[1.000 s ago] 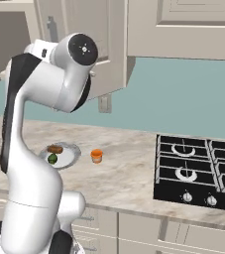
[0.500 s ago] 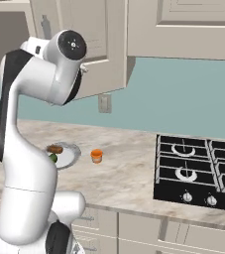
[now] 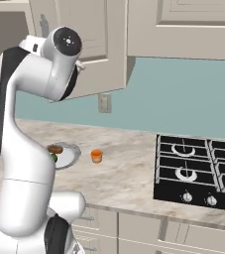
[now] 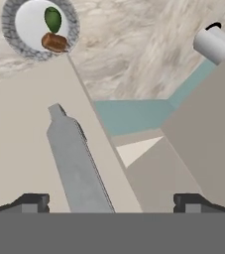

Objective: Pick the avocado and bread from the counter and place them on the plate. Then pick the jam from the cabinet and place it next to the plate. Lastly close the cabinet door.

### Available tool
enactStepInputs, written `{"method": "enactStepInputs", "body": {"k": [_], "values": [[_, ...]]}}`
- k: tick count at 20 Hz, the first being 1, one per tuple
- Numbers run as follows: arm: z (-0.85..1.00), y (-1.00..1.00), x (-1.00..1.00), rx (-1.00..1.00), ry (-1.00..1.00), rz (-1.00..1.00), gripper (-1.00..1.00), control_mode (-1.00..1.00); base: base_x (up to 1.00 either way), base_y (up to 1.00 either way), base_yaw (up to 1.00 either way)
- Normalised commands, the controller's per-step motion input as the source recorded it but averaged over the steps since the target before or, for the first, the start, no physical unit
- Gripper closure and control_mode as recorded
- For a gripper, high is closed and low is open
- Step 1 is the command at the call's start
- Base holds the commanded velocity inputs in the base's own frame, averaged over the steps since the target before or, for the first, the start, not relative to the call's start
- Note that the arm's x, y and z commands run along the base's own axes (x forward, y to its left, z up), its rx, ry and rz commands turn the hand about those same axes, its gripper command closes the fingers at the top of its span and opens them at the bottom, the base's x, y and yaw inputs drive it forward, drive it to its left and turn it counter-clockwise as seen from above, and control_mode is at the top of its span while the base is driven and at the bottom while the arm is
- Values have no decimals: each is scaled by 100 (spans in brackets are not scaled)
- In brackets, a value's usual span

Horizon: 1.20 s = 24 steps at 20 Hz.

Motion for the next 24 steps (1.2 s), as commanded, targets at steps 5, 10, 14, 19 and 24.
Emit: {"method": "enactStepInputs", "body": {"k": [5,10,14,19,24], "values": [[-4,21,37,-3,0,0,-100,-100,0,0,0],[-5,23,41,-4,0,0,-100,-100,0,0,0],[-1,22,40,-3,0,0,-100,-100,0,0,0],[0,18,43,-3,0,0,-100,-100,0,0,0],[0,16,44,-3,0,0,-100,-100,0,0,0]]}}
